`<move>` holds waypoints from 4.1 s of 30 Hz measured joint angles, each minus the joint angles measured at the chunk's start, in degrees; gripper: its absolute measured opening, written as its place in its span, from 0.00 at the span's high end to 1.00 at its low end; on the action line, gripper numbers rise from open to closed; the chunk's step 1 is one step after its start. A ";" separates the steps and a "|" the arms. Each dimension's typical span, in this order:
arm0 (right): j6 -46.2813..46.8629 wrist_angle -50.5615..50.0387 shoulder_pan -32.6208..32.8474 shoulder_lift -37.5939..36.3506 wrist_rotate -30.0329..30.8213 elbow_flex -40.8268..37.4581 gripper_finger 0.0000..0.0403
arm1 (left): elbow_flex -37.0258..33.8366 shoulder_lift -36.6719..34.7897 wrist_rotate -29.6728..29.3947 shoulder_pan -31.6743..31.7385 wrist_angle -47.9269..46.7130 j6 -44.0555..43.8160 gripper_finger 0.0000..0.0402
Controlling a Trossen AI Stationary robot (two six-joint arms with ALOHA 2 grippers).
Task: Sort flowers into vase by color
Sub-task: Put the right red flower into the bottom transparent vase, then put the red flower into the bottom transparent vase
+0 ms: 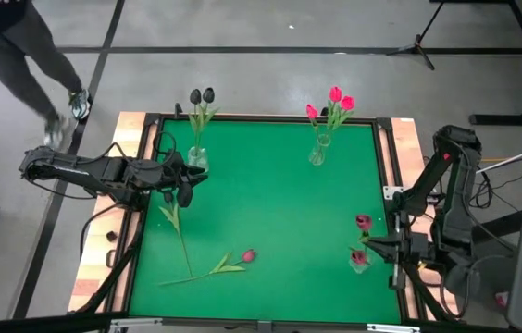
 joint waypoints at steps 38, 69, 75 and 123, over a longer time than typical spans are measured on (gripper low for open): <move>37.57 -32.57 1.79 -0.41 -6.67 0.04 1.00 | 0.00 -0.02 -1.07 0.01 0.44 0.22 0.70; 38.54 -32.37 1.79 -0.37 -8.66 0.04 0.90 | 0.00 0.00 -1.09 0.01 0.44 0.00 0.70; 39.67 -32.35 1.79 -0.39 -9.96 0.04 0.81 | 0.00 0.00 -1.09 0.01 0.44 0.00 0.70; 45.13 -30.32 1.79 -25.99 -8.06 0.04 0.65 | 0.00 0.00 -1.07 0.00 0.42 0.46 0.70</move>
